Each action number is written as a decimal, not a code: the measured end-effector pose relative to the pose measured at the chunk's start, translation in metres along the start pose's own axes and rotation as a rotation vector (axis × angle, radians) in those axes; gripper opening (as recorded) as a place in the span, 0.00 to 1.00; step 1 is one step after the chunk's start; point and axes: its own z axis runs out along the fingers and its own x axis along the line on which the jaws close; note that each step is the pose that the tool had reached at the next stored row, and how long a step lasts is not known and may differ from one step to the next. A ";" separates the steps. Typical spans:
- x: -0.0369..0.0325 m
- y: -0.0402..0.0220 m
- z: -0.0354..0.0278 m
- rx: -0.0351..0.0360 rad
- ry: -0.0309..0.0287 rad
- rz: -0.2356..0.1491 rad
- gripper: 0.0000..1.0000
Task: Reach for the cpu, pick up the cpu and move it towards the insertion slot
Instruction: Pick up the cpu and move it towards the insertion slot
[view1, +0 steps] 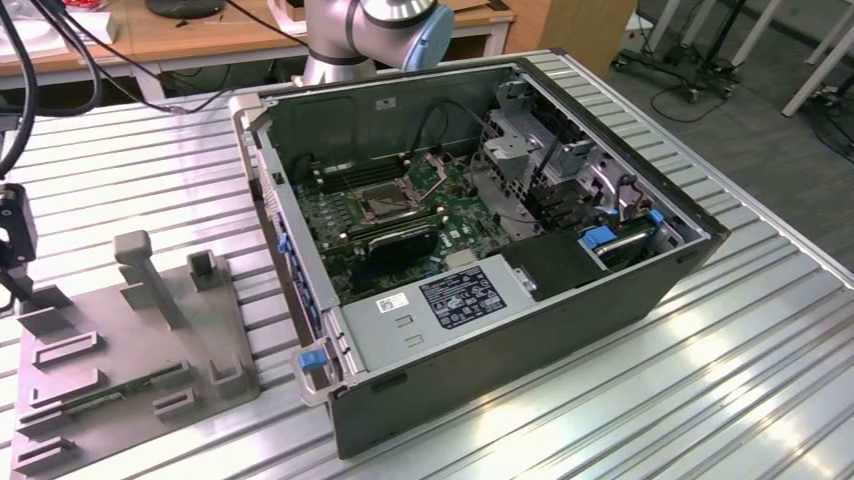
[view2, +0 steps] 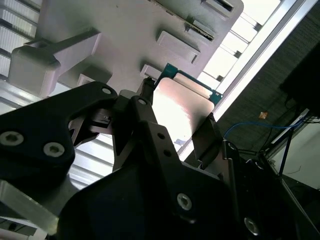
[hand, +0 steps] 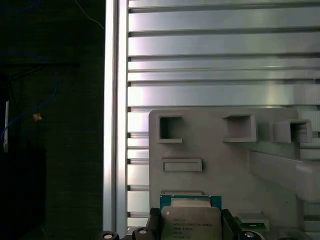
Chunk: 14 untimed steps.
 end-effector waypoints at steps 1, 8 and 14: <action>0.0000 0.0000 -0.0010 0.0000 -0.0001 0.000 0.55; -0.0002 0.0001 -0.0074 0.0000 0.0000 0.000 0.55; -0.0004 0.0002 -0.0129 0.0000 0.0000 0.000 0.55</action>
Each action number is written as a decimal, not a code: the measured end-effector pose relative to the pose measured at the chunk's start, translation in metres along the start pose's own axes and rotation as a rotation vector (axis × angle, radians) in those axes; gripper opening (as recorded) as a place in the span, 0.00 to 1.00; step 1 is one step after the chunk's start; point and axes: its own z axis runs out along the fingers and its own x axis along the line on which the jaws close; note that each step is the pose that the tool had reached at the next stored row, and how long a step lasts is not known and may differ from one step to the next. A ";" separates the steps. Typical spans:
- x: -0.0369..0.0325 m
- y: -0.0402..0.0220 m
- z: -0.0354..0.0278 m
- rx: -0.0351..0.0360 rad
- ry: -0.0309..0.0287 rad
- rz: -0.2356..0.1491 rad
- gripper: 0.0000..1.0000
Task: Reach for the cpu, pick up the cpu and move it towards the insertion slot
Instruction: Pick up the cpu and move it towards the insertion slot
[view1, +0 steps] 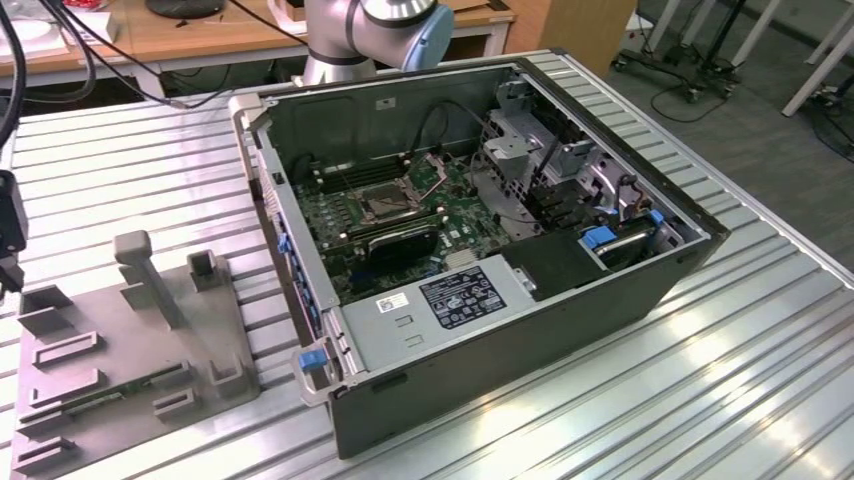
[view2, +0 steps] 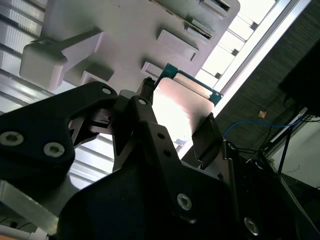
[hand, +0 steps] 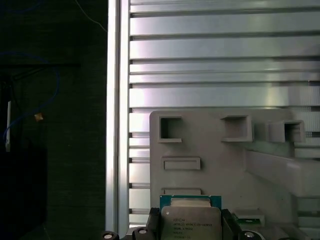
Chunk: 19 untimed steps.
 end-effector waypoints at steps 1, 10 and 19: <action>0.0000 0.0000 -0.0010 0.0000 0.0000 0.000 0.55; -0.0002 0.0001 -0.0078 -0.0002 -0.0003 0.000 0.55; -0.0002 0.0002 -0.0081 -0.0005 -0.0001 0.000 0.55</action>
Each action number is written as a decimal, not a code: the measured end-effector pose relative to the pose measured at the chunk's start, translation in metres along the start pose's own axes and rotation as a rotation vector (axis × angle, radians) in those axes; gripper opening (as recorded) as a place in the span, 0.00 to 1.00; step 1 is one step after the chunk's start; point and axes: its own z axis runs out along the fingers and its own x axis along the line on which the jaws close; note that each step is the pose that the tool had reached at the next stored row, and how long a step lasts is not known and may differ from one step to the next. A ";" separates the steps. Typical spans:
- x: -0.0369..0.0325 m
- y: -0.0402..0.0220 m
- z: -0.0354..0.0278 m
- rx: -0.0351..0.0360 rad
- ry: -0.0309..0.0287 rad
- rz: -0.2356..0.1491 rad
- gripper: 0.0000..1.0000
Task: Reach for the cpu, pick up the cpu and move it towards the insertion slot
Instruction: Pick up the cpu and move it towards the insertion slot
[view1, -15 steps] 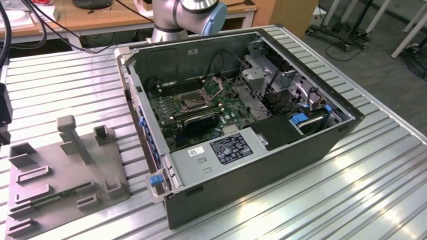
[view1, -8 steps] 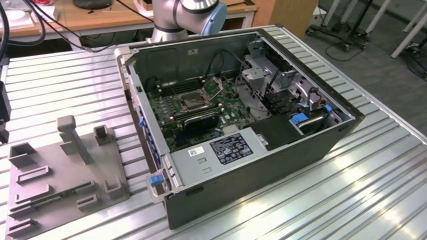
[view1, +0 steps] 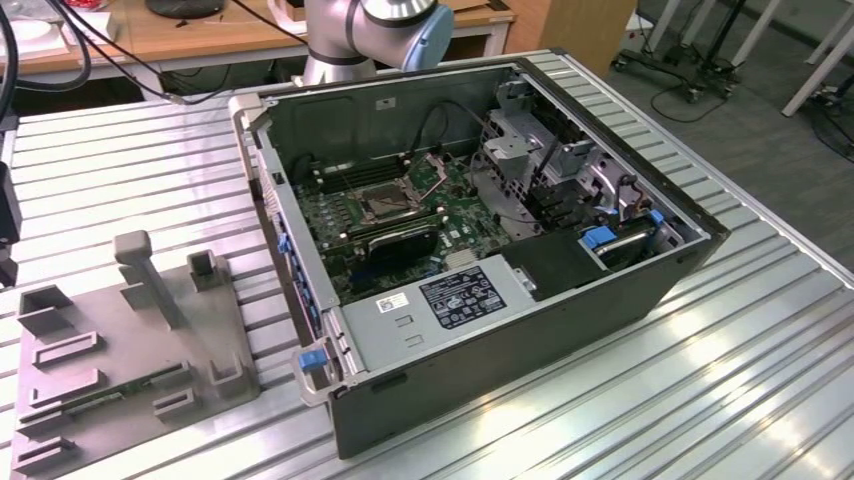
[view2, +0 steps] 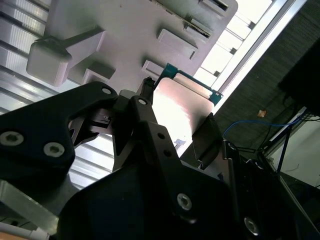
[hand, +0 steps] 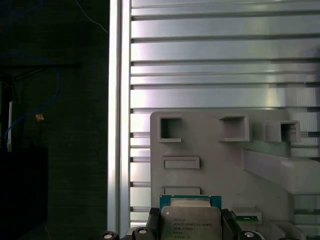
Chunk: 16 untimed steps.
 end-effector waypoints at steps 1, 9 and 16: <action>0.0000 0.0000 -0.0001 -0.0004 0.0001 0.000 0.55; 0.0000 0.0000 -0.0018 -0.0008 -0.0001 0.000 0.55; -0.0001 0.0000 -0.0034 -0.0007 0.0001 0.000 0.55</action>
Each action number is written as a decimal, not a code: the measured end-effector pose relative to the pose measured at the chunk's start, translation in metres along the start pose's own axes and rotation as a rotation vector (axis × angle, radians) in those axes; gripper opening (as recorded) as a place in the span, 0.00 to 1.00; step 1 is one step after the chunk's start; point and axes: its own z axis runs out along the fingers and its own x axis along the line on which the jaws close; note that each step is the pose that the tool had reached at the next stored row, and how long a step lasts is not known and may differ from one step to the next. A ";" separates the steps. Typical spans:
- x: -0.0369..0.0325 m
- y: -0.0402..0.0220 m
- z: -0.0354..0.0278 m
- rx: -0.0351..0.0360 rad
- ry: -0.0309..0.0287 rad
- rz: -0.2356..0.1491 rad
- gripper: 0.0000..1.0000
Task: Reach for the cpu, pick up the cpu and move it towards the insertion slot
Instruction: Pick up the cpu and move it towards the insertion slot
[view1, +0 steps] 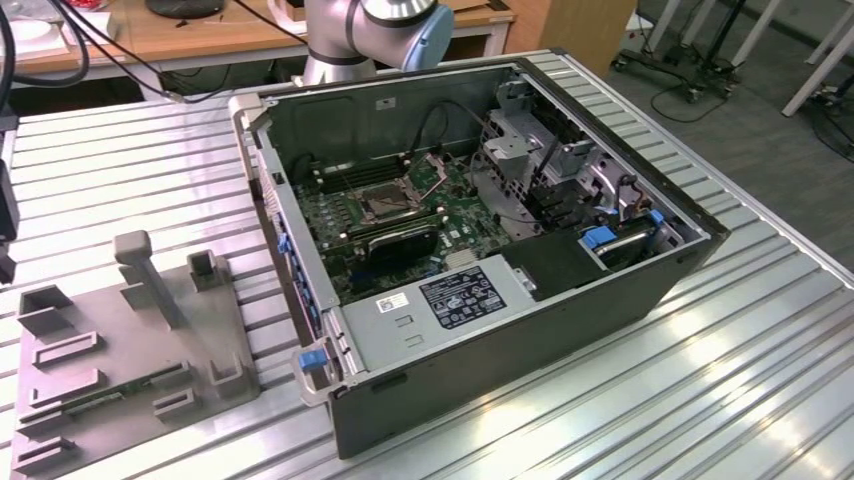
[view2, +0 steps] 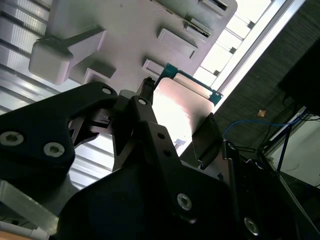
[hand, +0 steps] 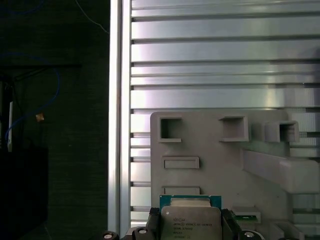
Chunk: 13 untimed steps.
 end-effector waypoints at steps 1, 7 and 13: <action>0.0000 0.0000 -0.0005 0.0001 0.0001 0.000 0.55; -0.0001 0.0000 -0.0026 0.0000 -0.0001 0.000 0.55; -0.0003 0.0001 -0.0041 -0.0001 -0.0001 0.000 0.55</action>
